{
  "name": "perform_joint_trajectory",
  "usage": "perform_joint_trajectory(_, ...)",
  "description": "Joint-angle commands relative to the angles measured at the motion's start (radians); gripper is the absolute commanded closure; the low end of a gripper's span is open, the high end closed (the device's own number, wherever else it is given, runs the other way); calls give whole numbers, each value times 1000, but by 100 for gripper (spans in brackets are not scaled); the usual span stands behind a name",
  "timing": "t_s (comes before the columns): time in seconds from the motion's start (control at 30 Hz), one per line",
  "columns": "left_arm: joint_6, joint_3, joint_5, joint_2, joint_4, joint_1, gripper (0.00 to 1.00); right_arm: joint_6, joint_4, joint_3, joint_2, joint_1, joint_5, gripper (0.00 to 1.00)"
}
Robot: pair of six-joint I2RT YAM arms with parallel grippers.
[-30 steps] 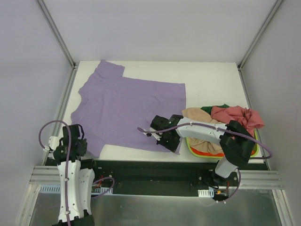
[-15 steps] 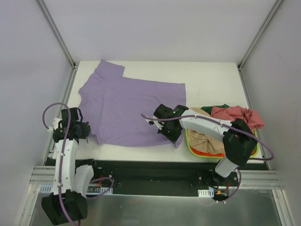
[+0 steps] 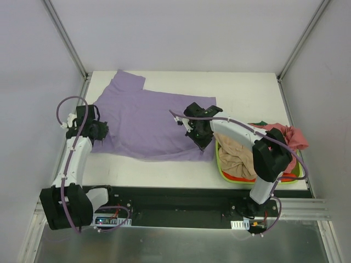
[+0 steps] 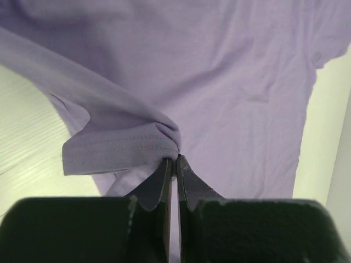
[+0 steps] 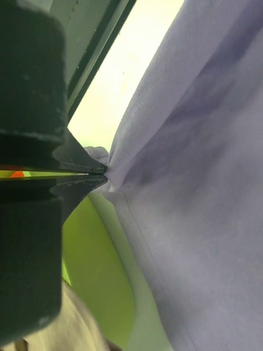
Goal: Fold and stack the t-shirts
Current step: Grap the side of the flattened tshirt closest away from the robot with both arms, then fold the flattened tshirt in 1/3 of the way
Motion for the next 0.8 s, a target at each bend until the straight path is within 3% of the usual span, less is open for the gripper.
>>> perform_joint_trajectory(0.0,62,124,-30,93,109,-35,100,-28,-41,62,29,-36,17,99)
perform_joint_trajectory(0.4,278,369,49,400,218,-55,100,-34,-64,177,130,-110,19,100)
perform_joint_trajectory(0.77,403,563,129,625,215,-65,100,-22,-62,224,173,-148,82,100)
